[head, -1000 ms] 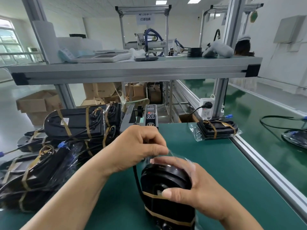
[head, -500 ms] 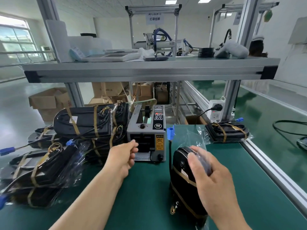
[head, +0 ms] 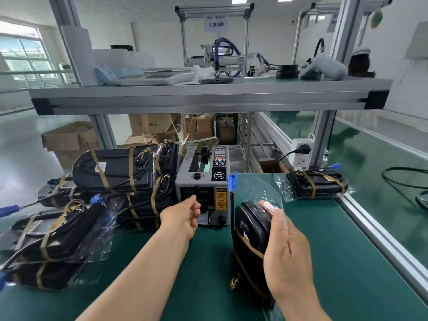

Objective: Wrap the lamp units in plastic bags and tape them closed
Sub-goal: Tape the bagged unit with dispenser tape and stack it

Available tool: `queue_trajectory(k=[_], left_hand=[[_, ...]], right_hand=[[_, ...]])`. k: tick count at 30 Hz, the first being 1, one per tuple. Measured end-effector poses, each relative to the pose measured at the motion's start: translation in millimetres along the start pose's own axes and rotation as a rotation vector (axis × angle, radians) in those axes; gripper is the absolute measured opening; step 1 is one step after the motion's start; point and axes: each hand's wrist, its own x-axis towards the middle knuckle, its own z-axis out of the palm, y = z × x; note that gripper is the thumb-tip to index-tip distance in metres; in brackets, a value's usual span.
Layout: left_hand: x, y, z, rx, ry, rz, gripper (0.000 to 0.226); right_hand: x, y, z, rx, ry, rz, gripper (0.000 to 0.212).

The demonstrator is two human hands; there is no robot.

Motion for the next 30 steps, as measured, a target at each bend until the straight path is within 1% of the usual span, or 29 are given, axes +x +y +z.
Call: queue_trajectory(k=[5,8,10,12,13,15,17,19,21,23,28,30], left_hand=[[4,2,11,-0.105,0.033,-0.003,0.014],[4,0,14,-0.137,0.068,0.025,0.019],[-2,-1,12,-0.129,0.061,0.080,0.022],[-16,0,5,-0.106,-0.034,0.164,0.021],[-27,3,0,-0.079,-0.123,0.204,0.019],[-55,10,-10,-0.003,-0.358,0.256,0.017],[-84,17,-13,0.140,-0.563,0.288,0.019],[-107,22,-9,0.316,-0.670,0.328,0.018],[-119,25,-2,0.440,-0.686,0.367,0.017],[-121,24,4,0.516,-0.653,0.407,0.020],[-119,26,10,0.606,-0.628,0.411,0.015],[-119,27,12,0.649,-0.636,0.405,0.015]], right_hand=[[-1,-2,-1,-0.009,-0.011,-0.009,0.049],[-1,-2,-1,-0.004,-0.028,0.011,0.054],[0,-1,-2,0.006,-0.034,0.018,0.058],[2,-1,-3,0.012,-0.040,0.024,0.061],[2,0,-4,0.014,-0.043,0.028,0.061],[4,0,-4,-0.001,-0.042,0.028,0.059],[3,0,-2,-0.018,-0.028,0.032,0.053],[2,0,0,-0.030,-0.014,0.028,0.043],[0,0,2,-0.042,-0.017,0.021,0.038],[-1,0,3,-0.049,-0.023,0.006,0.037],[-3,-1,5,-0.059,-0.027,-0.047,0.039],[-4,0,6,-0.072,-0.029,-0.082,0.044]])
